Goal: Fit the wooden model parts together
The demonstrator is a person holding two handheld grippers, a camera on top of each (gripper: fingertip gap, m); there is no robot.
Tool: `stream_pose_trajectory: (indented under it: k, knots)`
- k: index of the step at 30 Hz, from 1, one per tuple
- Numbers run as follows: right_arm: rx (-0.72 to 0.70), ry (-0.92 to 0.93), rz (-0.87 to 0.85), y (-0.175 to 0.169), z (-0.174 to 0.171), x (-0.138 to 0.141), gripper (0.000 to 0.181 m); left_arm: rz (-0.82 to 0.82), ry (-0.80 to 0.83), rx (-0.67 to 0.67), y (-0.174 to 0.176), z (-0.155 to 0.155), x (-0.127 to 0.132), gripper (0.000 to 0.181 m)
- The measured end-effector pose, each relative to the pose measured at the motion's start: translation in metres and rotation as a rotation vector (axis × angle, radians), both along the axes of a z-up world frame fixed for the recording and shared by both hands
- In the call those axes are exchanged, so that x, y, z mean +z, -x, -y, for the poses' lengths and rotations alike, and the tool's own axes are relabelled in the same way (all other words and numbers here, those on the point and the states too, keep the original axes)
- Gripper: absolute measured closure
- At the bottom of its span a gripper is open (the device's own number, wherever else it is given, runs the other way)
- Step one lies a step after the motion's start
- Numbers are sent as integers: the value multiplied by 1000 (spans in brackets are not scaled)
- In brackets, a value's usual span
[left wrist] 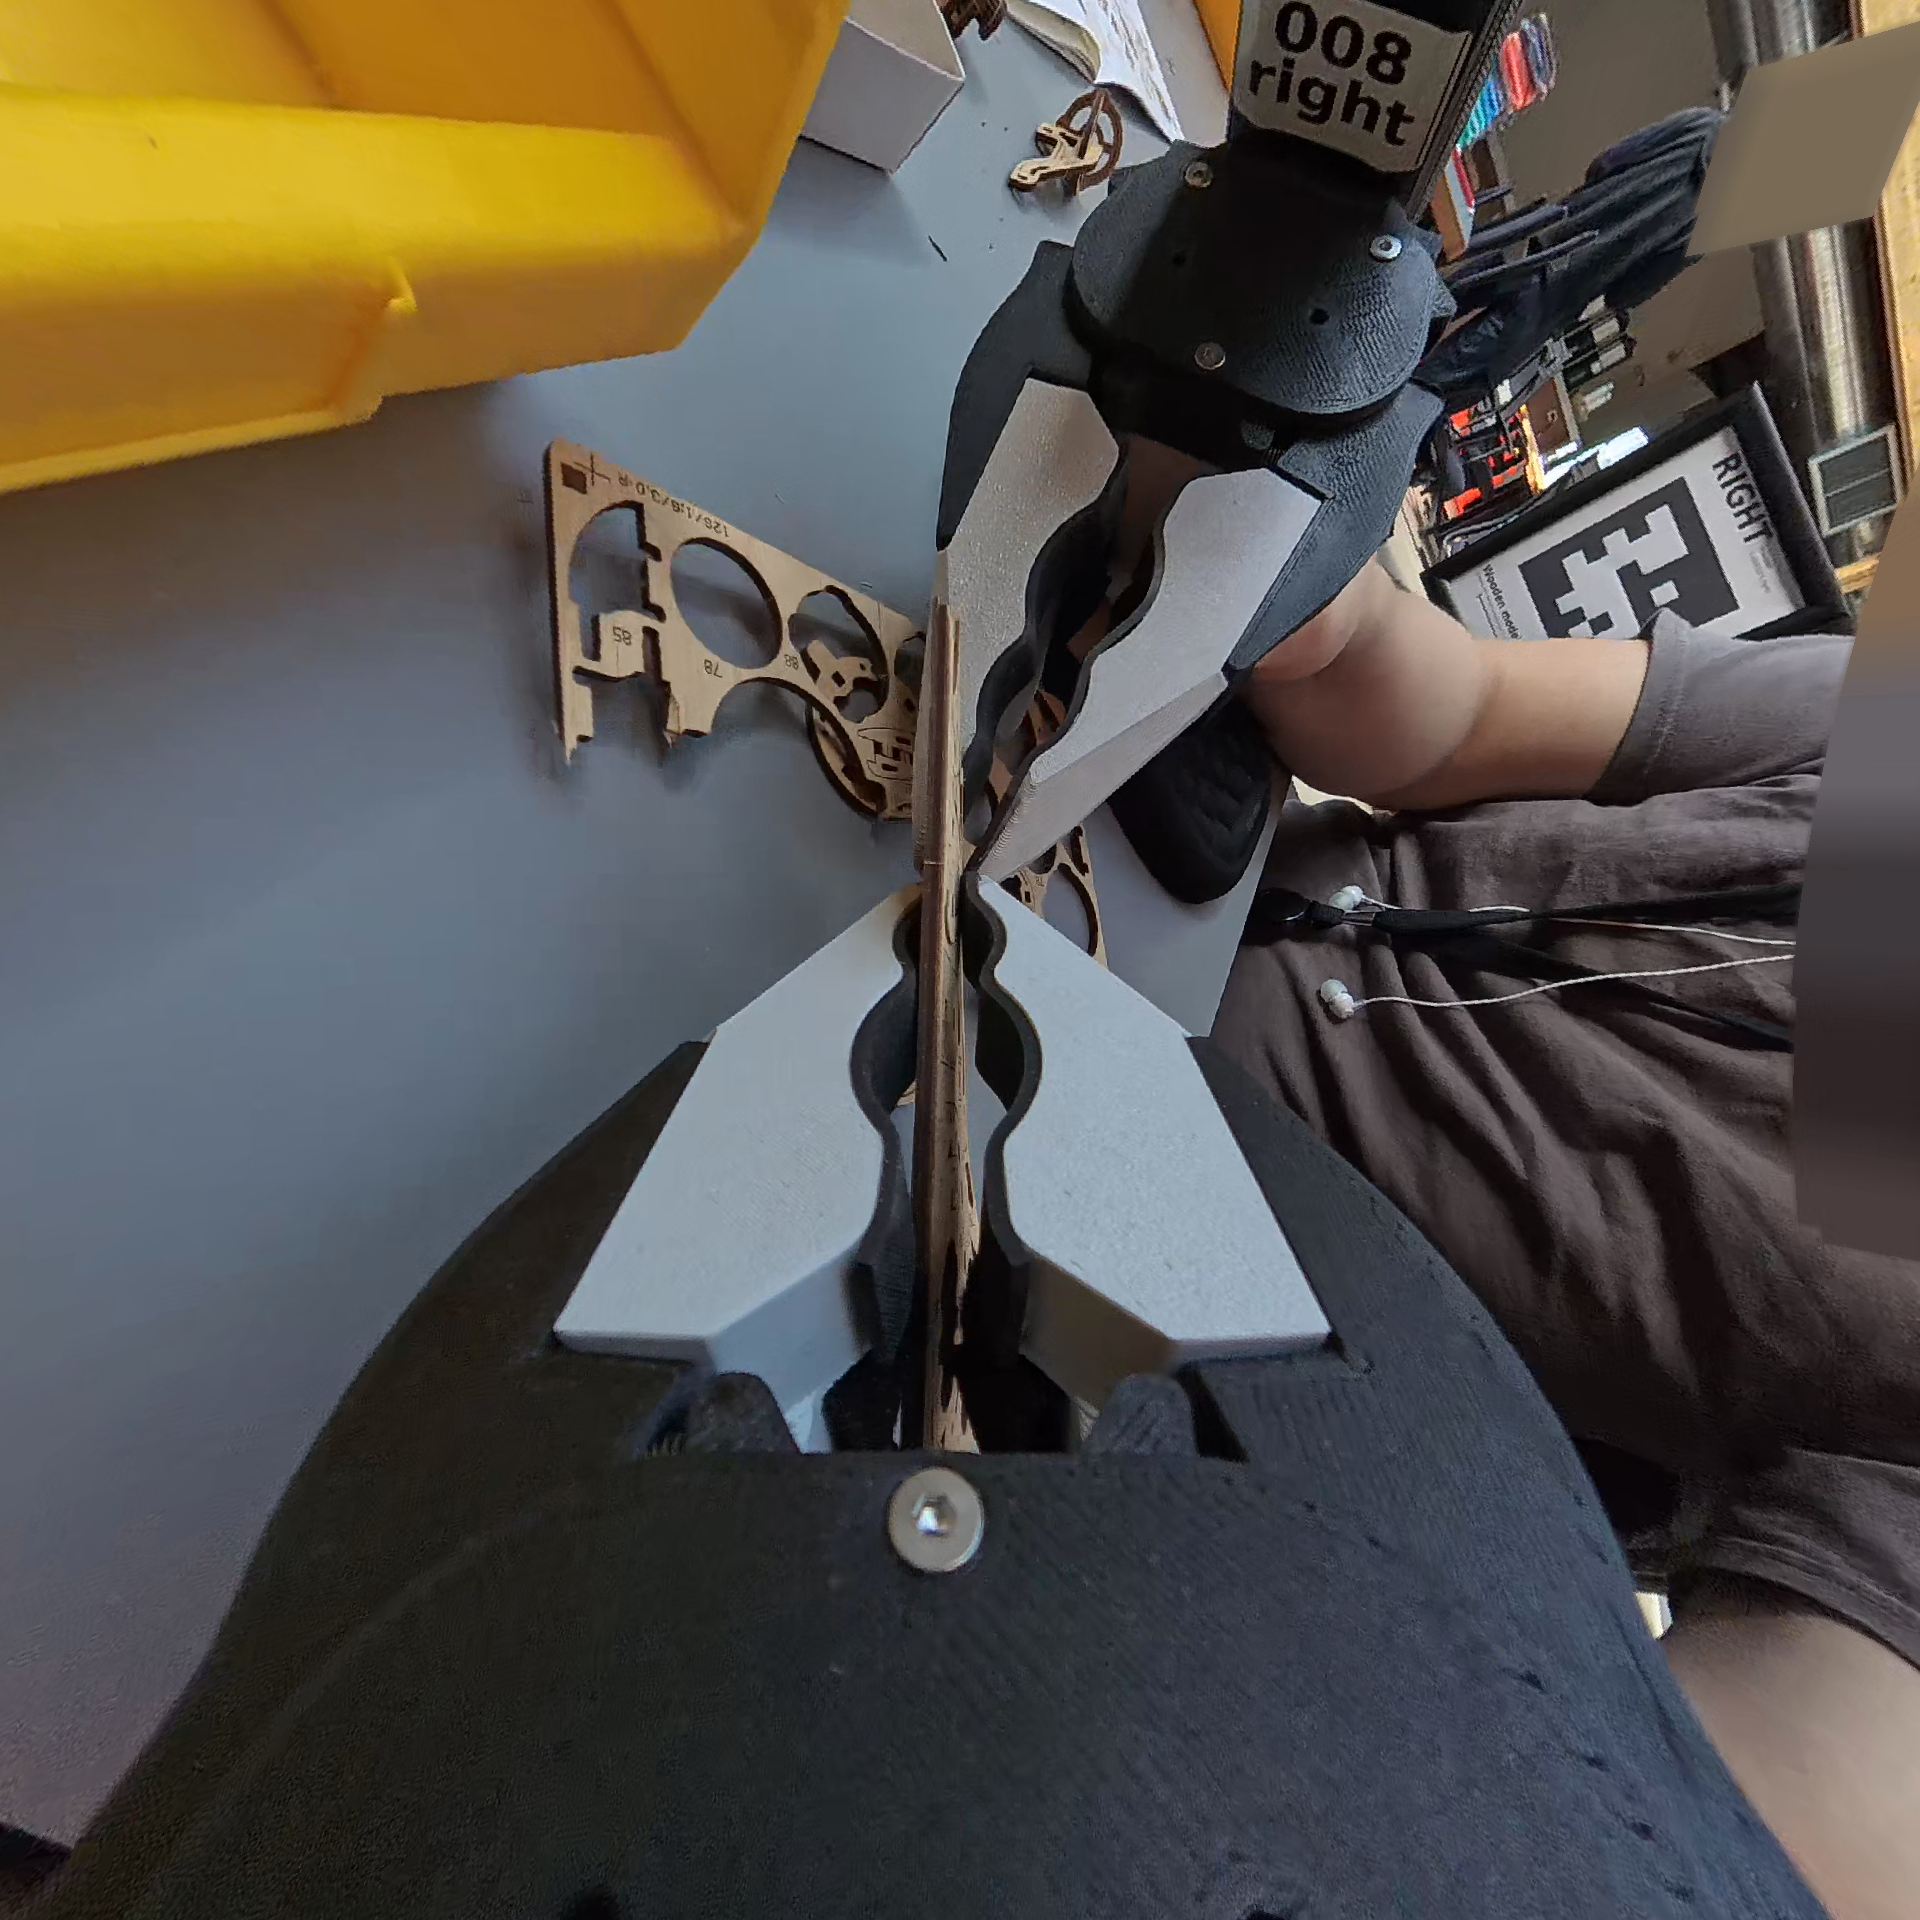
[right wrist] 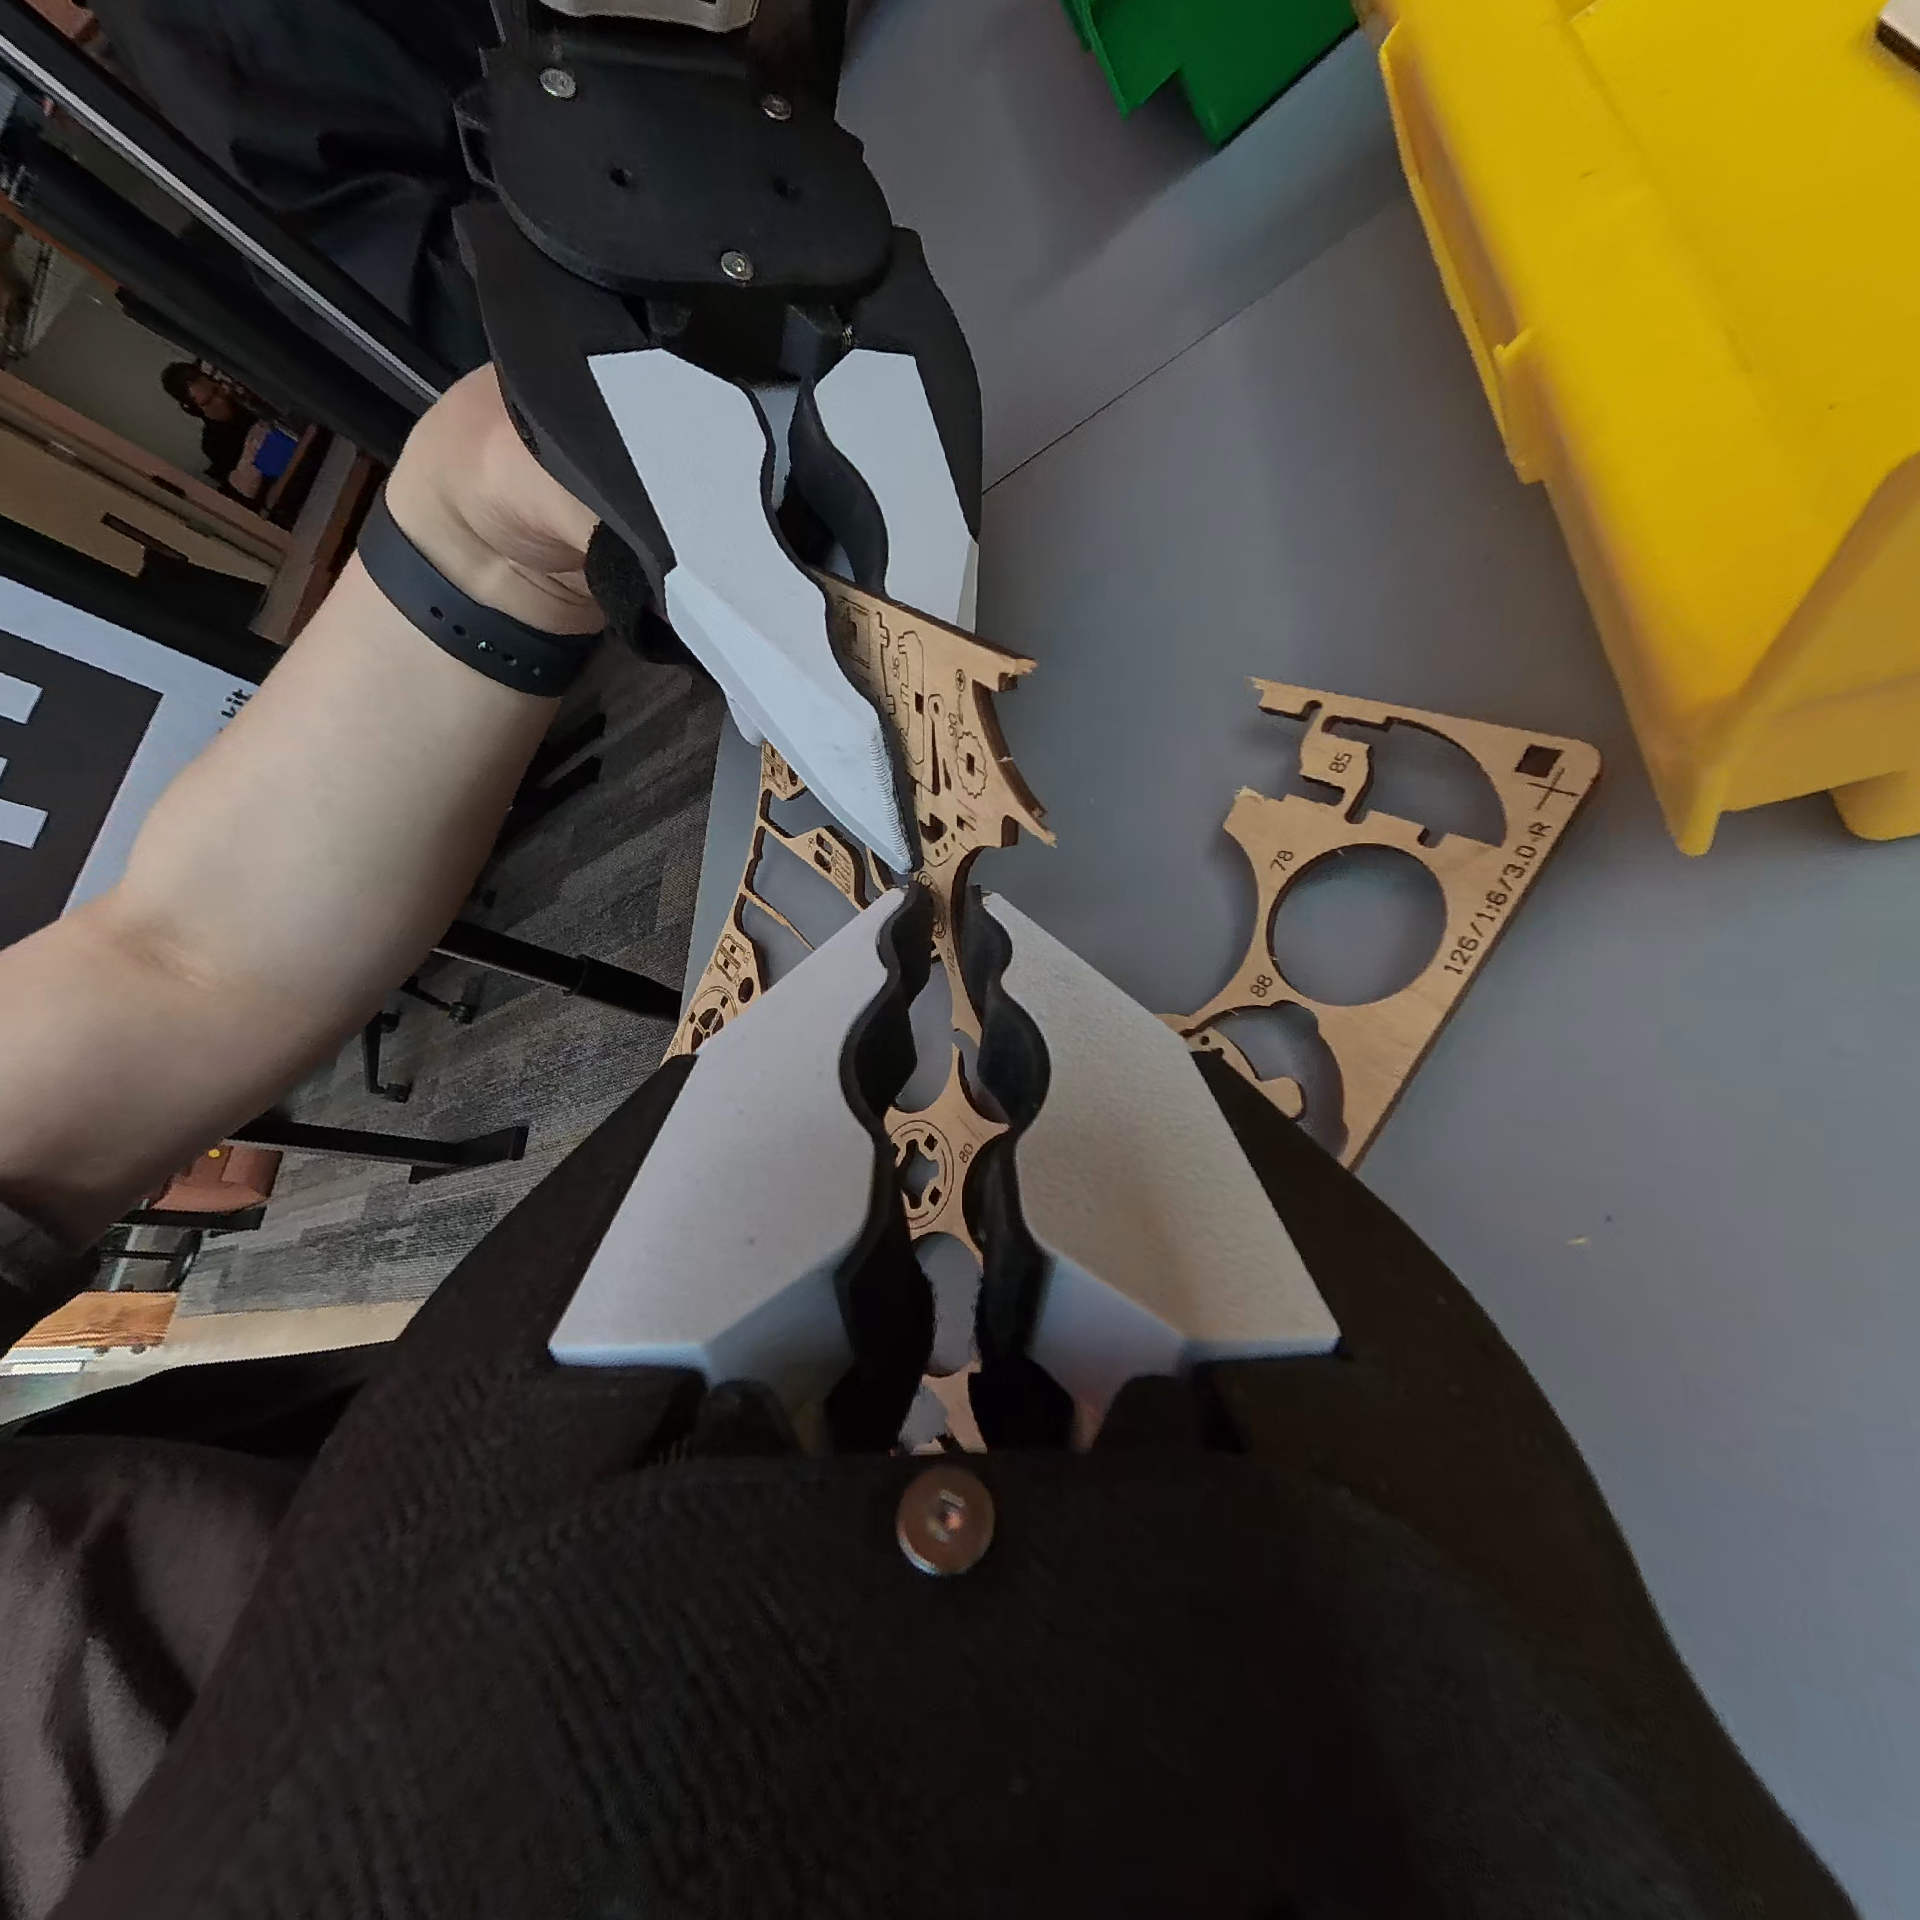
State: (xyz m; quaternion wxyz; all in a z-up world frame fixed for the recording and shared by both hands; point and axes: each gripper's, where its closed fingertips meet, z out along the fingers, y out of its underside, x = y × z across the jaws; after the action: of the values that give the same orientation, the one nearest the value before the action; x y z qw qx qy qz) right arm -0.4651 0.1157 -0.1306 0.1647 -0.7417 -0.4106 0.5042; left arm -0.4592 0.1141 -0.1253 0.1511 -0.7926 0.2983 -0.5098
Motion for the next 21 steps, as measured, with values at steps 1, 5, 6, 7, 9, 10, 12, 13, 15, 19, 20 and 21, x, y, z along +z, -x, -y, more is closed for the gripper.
stream_pose_trajectory:
  k: [1,5,6,7,9,10,12,13,15,19,20,21]
  knots:
    - [2,-2,8,0,0,-1,178,-1,-5,3,0,0,-1,181]
    - [-9,-28,-9,2,-3,1,176,-4,-24,18,2,-5,1,181]
    - [-9,-18,-46,2,-3,7,176,15,-35,16,2,-5,6,181]
    - [-4,9,-79,2,-2,12,177,34,-45,13,2,-4,10,181]
    - [-10,77,-114,0,-3,16,179,67,-36,25,4,-4,14,181]
    - [-9,104,-124,0,-4,18,179,88,-32,32,5,-5,15,181]
    - [-6,115,-128,0,-4,18,179,121,-23,45,7,-4,16,181]
    - [1,108,-120,1,-2,17,179,127,-20,47,7,-4,15,181]
    - [7,93,-95,2,-1,14,179,129,-22,46,7,-3,12,181]
    - [17,119,-90,3,0,13,176,147,-17,45,8,-3,12,181]
    - [16,123,-87,3,-1,13,177,147,-16,44,8,-3,12,181]
    - [20,122,-89,4,0,13,177,146,-15,43,8,-3,12,181]
